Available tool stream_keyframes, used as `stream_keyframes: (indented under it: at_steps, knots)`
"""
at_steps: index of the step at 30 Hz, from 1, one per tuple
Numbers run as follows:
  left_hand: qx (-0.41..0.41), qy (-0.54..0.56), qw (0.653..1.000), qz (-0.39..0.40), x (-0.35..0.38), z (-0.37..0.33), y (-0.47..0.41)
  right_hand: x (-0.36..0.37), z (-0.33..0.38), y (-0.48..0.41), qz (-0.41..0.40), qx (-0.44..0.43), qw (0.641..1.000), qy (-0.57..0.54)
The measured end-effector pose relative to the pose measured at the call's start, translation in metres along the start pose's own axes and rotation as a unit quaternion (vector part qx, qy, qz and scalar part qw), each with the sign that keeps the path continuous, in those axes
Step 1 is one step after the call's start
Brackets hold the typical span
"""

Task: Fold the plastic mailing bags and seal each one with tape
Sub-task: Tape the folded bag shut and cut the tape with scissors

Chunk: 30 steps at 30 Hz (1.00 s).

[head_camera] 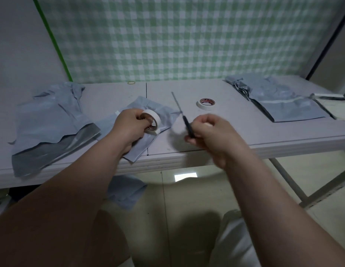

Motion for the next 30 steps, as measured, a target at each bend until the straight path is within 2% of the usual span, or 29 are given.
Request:
stream_keyframes:
  at_steps: [3, 6, 8, 13, 22, 30]
  knots:
    - [0.013, -0.022, 1.000, -0.005, -0.005, 0.000, -0.003, 0.041, -0.030, 0.020, 0.075, 0.070, 0.988, -0.116]
    - [0.011, -0.020, 1.000, 0.000, -0.005, 0.002, -0.002, 0.070, -0.054, 0.042, 0.105, 0.151, 0.951, -0.249]
    - [0.009, -0.018, 1.000, 0.006, -0.005, 0.002, -0.001, 0.083, -0.064, 0.051, 0.118, 0.166, 0.937, -0.285]
    - [0.012, -0.018, 1.000, 0.015, -0.006, 0.001, 0.000, 0.101, -0.075, 0.061, 0.152, 0.169, 0.926, -0.303]
    - [0.015, -0.022, 0.999, 0.020, -0.007, 0.001, 0.000, 0.112, -0.074, 0.062, 0.146, 0.125, 0.927, -0.321]
    - [0.011, -0.002, 1.000, 0.027, -0.006, 0.002, 0.001, 0.116, -0.083, 0.051, 0.118, 0.154, 0.930, -0.312]
Point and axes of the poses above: each hand's wrist, its own y-axis away from the middle knuckle, its own x-axis out of the palm, z = x × y, the point moved 8 cm from there along -y, towards the middle knuckle, and after that the axes turned 9 degrees about x, right-handed, at the moved point
